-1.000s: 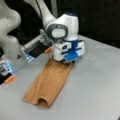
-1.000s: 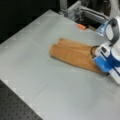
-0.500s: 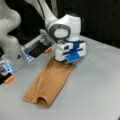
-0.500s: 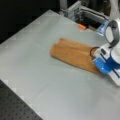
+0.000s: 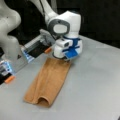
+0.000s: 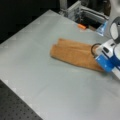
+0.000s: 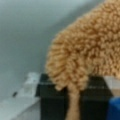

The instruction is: Folding a towel twice

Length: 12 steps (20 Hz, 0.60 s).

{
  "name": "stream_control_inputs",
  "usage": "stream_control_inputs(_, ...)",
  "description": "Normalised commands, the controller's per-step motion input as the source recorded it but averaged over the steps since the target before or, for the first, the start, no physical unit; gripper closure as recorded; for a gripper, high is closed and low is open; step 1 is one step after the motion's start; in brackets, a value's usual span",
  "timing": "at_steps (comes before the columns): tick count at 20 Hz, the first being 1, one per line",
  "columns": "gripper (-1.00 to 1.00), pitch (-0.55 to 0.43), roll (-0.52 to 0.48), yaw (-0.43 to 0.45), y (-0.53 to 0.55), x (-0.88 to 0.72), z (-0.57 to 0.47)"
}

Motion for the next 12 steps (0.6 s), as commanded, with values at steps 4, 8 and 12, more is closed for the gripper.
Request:
stream_control_inputs(4,1.00,0.134,0.192,0.205,-0.28,-0.12,0.17)
stream_control_inputs(8,1.00,0.126,0.249,0.248,-0.30,-0.12,0.14)
stream_control_inputs(12,1.00,0.123,0.205,0.140,-0.28,-0.14,0.15)
